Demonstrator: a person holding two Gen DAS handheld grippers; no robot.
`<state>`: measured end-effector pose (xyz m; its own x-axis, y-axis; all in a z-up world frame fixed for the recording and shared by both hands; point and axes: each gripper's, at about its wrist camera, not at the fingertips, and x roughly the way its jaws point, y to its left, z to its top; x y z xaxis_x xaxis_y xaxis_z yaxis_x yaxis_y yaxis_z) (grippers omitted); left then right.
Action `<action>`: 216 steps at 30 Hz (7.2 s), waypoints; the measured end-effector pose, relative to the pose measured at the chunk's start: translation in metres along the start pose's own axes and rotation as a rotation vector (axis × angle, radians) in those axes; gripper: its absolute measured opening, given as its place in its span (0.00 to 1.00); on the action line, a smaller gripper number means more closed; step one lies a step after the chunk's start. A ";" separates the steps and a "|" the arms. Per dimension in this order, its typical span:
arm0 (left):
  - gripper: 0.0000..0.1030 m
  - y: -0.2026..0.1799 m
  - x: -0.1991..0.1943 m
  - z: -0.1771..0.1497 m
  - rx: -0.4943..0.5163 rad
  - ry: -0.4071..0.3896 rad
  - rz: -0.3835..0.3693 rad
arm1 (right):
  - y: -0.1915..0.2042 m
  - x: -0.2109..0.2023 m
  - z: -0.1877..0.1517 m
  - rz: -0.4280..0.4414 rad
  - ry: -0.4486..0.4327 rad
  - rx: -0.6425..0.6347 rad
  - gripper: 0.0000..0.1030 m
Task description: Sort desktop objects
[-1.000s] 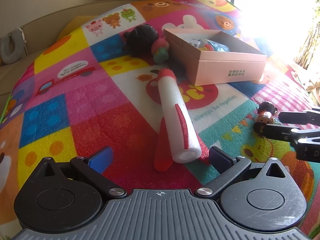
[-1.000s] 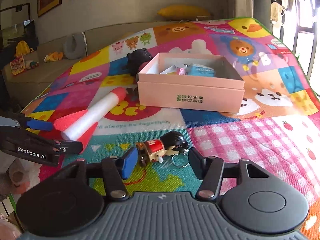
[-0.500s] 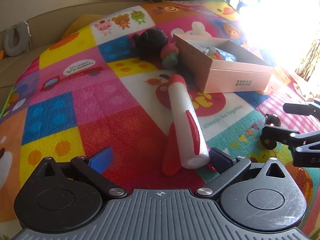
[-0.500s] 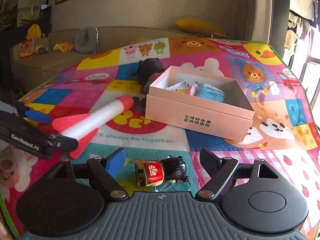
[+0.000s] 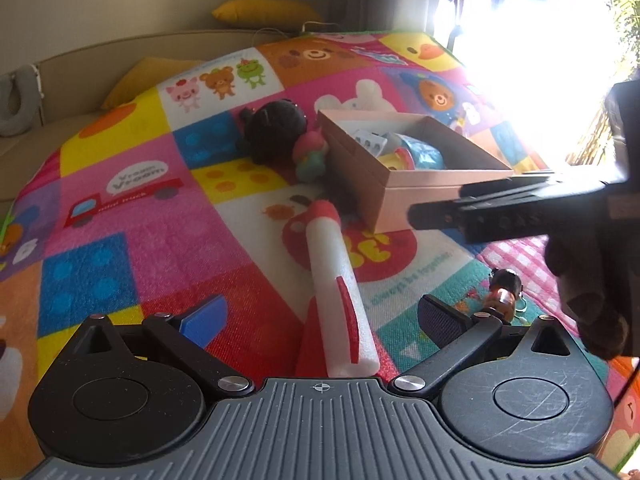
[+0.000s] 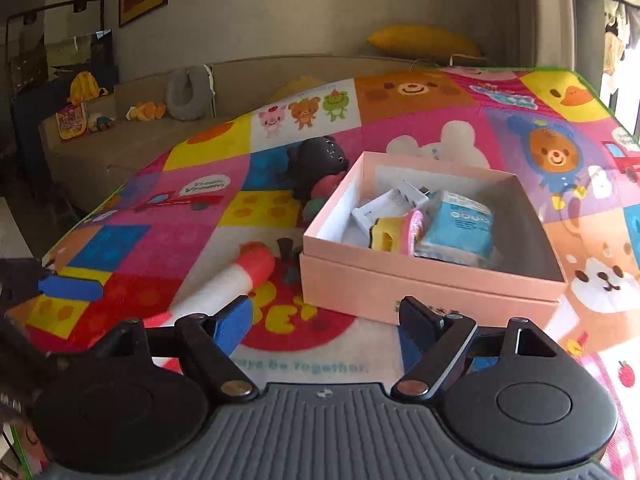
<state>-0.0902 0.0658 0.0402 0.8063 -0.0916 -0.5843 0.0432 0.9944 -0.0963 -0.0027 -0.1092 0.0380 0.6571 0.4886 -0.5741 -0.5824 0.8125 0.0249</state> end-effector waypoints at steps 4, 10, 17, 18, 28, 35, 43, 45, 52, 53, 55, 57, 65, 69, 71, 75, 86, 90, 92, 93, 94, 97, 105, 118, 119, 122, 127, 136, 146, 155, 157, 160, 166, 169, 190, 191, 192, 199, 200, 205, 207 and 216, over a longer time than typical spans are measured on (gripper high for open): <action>1.00 0.007 -0.003 -0.001 0.001 -0.009 0.008 | 0.000 0.039 0.024 0.059 0.062 0.072 0.76; 1.00 0.015 0.000 -0.003 -0.024 -0.014 0.001 | 0.020 0.050 0.044 0.100 0.023 0.032 0.75; 1.00 0.022 0.003 -0.009 -0.057 -0.007 -0.011 | 0.016 -0.018 -0.005 -0.030 -0.010 -0.220 0.88; 1.00 0.022 0.005 -0.010 -0.061 -0.002 -0.014 | 0.014 -0.025 -0.018 -0.024 0.016 -0.232 0.88; 1.00 0.000 0.002 -0.006 -0.017 -0.004 -0.030 | 0.007 -0.037 -0.063 -0.034 0.061 -0.157 0.82; 1.00 -0.013 0.026 0.011 0.027 0.038 -0.015 | -0.004 -0.036 -0.066 -0.038 0.108 -0.042 0.63; 0.62 -0.022 0.057 0.017 0.055 0.108 0.029 | 0.002 -0.061 -0.072 -0.099 0.103 -0.025 0.63; 0.42 -0.027 0.054 0.013 0.079 0.116 0.022 | 0.003 -0.069 -0.073 -0.120 0.099 -0.022 0.63; 0.36 -0.045 0.013 -0.002 0.159 0.095 -0.031 | 0.007 -0.102 -0.068 -0.195 0.063 -0.025 0.63; 0.36 -0.047 0.003 -0.002 0.165 0.079 -0.038 | 0.008 -0.110 -0.067 -0.205 0.050 -0.031 0.63; 0.36 -0.051 -0.014 -0.002 0.177 0.047 -0.049 | 0.011 -0.124 -0.063 -0.224 0.021 -0.039 0.63; 0.29 -0.057 -0.031 -0.001 0.199 0.011 -0.064 | 0.014 -0.137 -0.058 -0.240 -0.009 -0.045 0.63; 0.27 -0.070 -0.077 0.019 0.244 -0.145 -0.086 | 0.030 -0.173 -0.036 -0.296 -0.102 -0.068 0.63; 0.32 -0.066 -0.069 0.016 0.241 -0.116 -0.101 | 0.032 -0.181 -0.031 -0.314 -0.129 -0.080 0.63; 0.47 -0.063 -0.063 0.003 0.245 -0.071 -0.112 | 0.030 -0.181 -0.032 -0.318 -0.124 -0.072 0.63; 0.67 -0.053 -0.056 -0.023 0.273 0.002 -0.094 | 0.026 -0.179 -0.038 -0.325 -0.110 -0.045 0.63; 0.50 -0.038 -0.020 -0.047 0.221 0.124 -0.025 | 0.023 -0.157 -0.054 -0.283 -0.046 0.007 0.63; 0.41 -0.036 -0.020 -0.046 0.216 0.109 -0.009 | 0.024 -0.154 -0.057 -0.280 -0.035 0.015 0.63; 0.40 -0.038 -0.022 -0.046 0.235 0.101 -0.007 | 0.023 -0.154 -0.058 -0.282 -0.033 0.019 0.63; 0.40 -0.040 -0.024 -0.046 0.247 0.095 -0.007 | 0.023 -0.154 -0.058 -0.284 -0.033 0.022 0.63; 0.39 -0.042 -0.026 -0.045 0.257 0.090 -0.007 | 0.023 -0.154 -0.058 -0.286 -0.034 0.023 0.63; 0.39 -0.050 -0.035 -0.039 0.282 0.063 -0.021 | 0.022 -0.157 -0.059 -0.290 -0.042 0.023 0.63; 0.39 -0.074 -0.051 0.009 0.343 -0.082 -0.034 | 0.015 -0.163 -0.047 -0.306 -0.092 0.030 0.63; 0.59 -0.090 0.062 0.147 0.223 -0.291 -0.103 | -0.044 -0.128 0.015 -0.345 -0.164 0.082 0.63; 0.64 -0.086 0.074 0.147 0.207 -0.255 -0.107 | -0.048 -0.119 0.020 -0.353 -0.152 0.080 0.63; 0.90 -0.069 0.087 0.122 0.208 -0.214 -0.096 | -0.058 -0.095 0.033 -0.360 -0.124 0.071 0.63; 0.94 -0.031 0.087 0.075 0.185 -0.129 -0.057 | -0.066 -0.060 0.056 -0.333 -0.109 0.074 0.63; 0.98 0.015 0.080 0.050 0.059 -0.077 -0.060 | -0.075 -0.002 0.094 -0.259 -0.046 0.171 0.73; 1.00 0.026 0.082 0.040 -0.016 -0.075 -0.093 | -0.071 0.075 0.108 -0.203 0.155 0.215 0.28; 1.00 0.045 0.088 0.035 -0.100 -0.049 -0.102 | -0.102 0.087 0.100 -0.290 0.174 0.286 0.21; 1.00 0.045 0.087 0.034 -0.100 -0.053 -0.107 | -0.095 0.083 0.101 -0.229 0.198 0.285 0.21; 1.00 0.046 0.087 0.033 -0.108 -0.048 -0.113 | -0.086 0.077 0.102 -0.153 0.235 0.279 0.20; 1.00 0.049 0.089 0.033 -0.140 -0.038 -0.110 | -0.048 0.060 0.113 -0.289 0.101 0.099 0.21; 1.00 0.049 0.090 0.034 -0.143 -0.033 -0.105 | -0.013 0.064 0.121 -0.223 0.090 -0.015 0.21; 1.00 0.064 0.088 0.027 -0.243 -0.068 -0.125 | 0.062 0.195 0.162 -0.163 0.273 -0.218 0.54; 1.00 0.064 0.086 0.027 -0.235 -0.071 -0.130 | 0.066 0.184 0.156 -0.138 0.275 -0.225 0.53; 1.00 0.063 0.084 0.026 -0.219 -0.072 -0.139 | 0.069 0.170 0.150 -0.102 0.282 -0.221 0.52; 1.00 0.042 0.073 0.016 -0.065 -0.017 -0.147 | 0.075 0.076 0.106 0.068 0.282 -0.138 0.26; 1.00 0.040 0.072 0.015 -0.054 -0.008 -0.143 | 0.071 0.061 0.104 0.077 0.255 -0.120 0.04; 1.00 0.034 0.076 0.015 -0.035 0.023 -0.083 | 0.039 0.005 0.081 0.052 0.168 -0.063 0.01; 1.00 0.034 0.076 0.017 -0.035 0.025 -0.061 | 0.026 -0.004 0.065 -0.008 0.159 -0.064 0.02; 1.00 0.018 0.095 0.052 0.021 -0.065 0.057 | -0.016 -0.005 0.017 -0.159 0.109 0.074 0.61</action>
<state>0.0176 0.0779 0.0246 0.8442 -0.0320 -0.5350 0.0081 0.9989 -0.0469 0.0111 -0.1191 0.0548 0.6800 0.3177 -0.6608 -0.4360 0.8998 -0.0161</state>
